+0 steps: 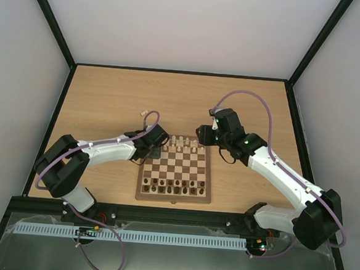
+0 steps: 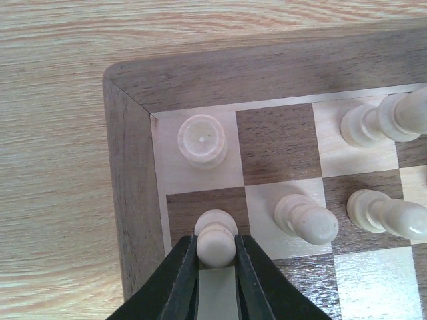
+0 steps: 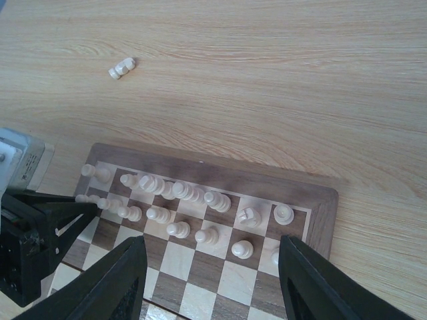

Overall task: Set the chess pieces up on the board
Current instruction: Place the chess piece on the chessboard.

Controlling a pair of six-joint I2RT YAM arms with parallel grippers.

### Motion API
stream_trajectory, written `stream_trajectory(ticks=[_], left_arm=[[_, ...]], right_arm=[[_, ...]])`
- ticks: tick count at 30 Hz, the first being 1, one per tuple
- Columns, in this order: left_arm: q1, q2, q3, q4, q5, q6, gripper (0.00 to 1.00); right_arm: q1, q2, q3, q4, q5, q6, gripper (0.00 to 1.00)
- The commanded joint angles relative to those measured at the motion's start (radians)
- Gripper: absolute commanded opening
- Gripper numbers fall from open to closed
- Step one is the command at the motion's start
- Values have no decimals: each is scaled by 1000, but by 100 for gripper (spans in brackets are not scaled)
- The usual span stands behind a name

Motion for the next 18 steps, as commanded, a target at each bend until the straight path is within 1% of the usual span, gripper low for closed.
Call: stream_trajectory(ticks=[1, 10, 14, 18], left_arm=[[8, 1, 28, -4, -23, 12, 19], [9, -2, 33, -3, -15, 14, 21], [0, -51, 37, -26, -11, 0, 24], [-37, -133, 69, -103, -17, -16, 28]], right_arm=[[-3, 5, -9, 0, -8, -8, 55], [-2, 1, -11, 0, -7, -9, 55], [-2, 0, -11, 1, -9, -9, 55], [-2, 1, -11, 1, -11, -9, 55]])
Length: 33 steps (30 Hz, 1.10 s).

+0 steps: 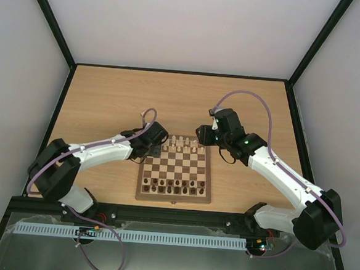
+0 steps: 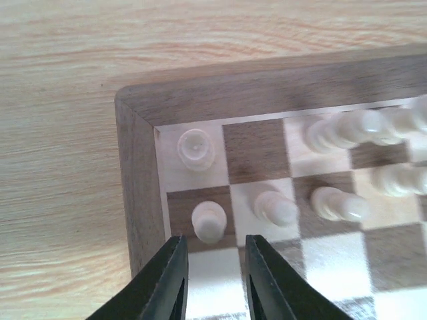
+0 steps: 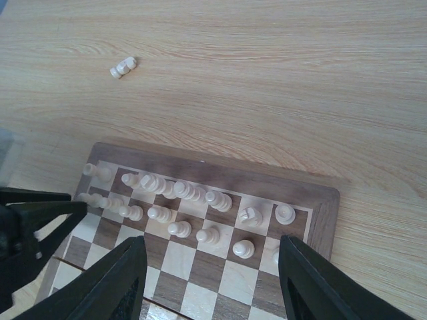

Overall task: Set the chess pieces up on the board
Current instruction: Place the chess piece on the chessboard, then pick up the chess piece at the center of the board.

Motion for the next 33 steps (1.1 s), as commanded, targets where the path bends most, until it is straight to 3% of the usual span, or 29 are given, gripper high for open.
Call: stream_trajectory(ticks=[1, 6, 10, 15, 20, 30, 32, 33], left_arm=[[-34, -120, 62, -111, -28, -26, 29], [-23, -231, 122, -202, -88, -19, 40], [83, -230, 188, -199, -62, 32, 49], [231, -108, 266, -147, -27, 74, 54], [293, 100, 400, -107, -48, 160, 70], [469, 381, 535, -30, 164, 273, 68], [497, 405, 549, -22, 202, 287, 64], [506, 415, 553, -18, 222, 296, 57]], right_arm=[[-2, 0, -11, 2, -7, -9, 55], [-1, -3, -10, 3, -12, -9, 55], [-1, -5, -11, 5, -12, -7, 57], [-1, -12, -12, 5, -3, -6, 68], [-2, -13, -15, 8, -14, -7, 77], [-1, -38, -18, 8, -18, -11, 76], [-1, -38, -18, 8, -20, -11, 75], [-1, -38, -19, 8, -22, -11, 74]])
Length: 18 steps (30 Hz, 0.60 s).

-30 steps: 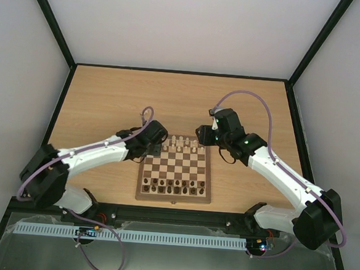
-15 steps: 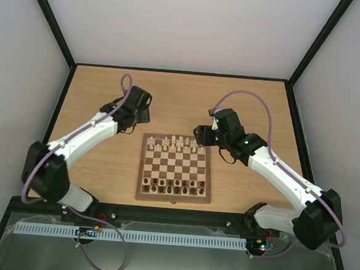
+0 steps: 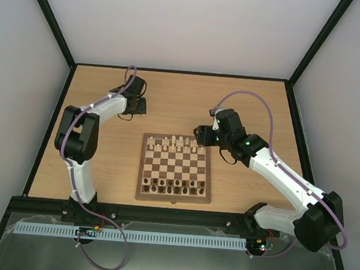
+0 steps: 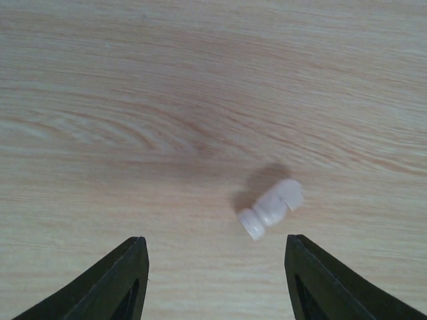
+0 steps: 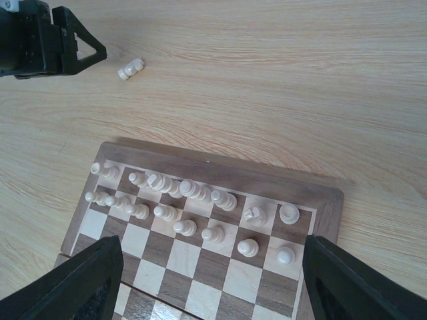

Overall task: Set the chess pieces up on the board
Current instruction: Pick up the chess piece at the center of the board.

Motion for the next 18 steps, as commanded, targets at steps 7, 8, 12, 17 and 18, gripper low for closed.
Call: stream_trajectory(ticks=[7, 8, 12, 17, 18], left_arm=[[76, 84, 53, 69, 193, 111, 50], [78, 93, 54, 71, 200, 117, 50], [78, 126, 52, 78, 258, 143, 53], [79, 151, 45, 88, 274, 152, 55], [82, 156, 44, 88, 281, 154, 56]], right_arm=[[-2, -17, -16, 10, -16, -9, 72], [-1, -15, -15, 11, -17, -9, 72], [-1, -12, -16, 11, -17, -10, 72], [-2, -8, -15, 11, -16, -10, 72], [-1, -7, -16, 11, -17, -10, 72]])
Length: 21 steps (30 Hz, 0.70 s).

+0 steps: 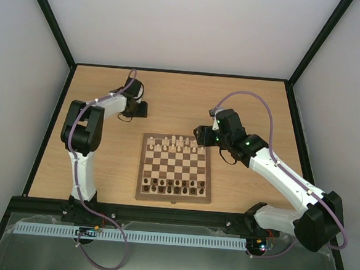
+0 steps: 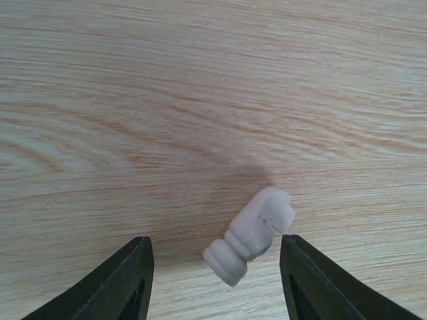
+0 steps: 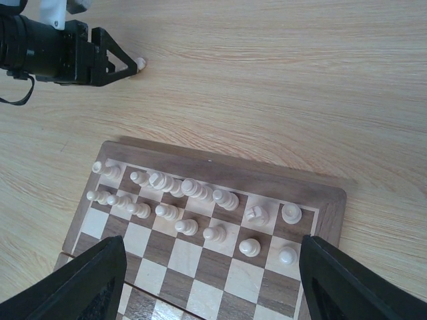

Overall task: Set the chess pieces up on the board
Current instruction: Pick up the chess piece at the center of the board.

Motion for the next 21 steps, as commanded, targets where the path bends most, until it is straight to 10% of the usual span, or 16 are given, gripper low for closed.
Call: stream_trajectory(ticks=[1, 21], left_arm=[[10, 21, 11, 18, 56, 30, 56], [31, 42, -53, 56, 98, 33, 48]], right_arm=[[-1, -7, -11, 8, -11, -9, 72], [-2, 12, -12, 14, -17, -8, 71]])
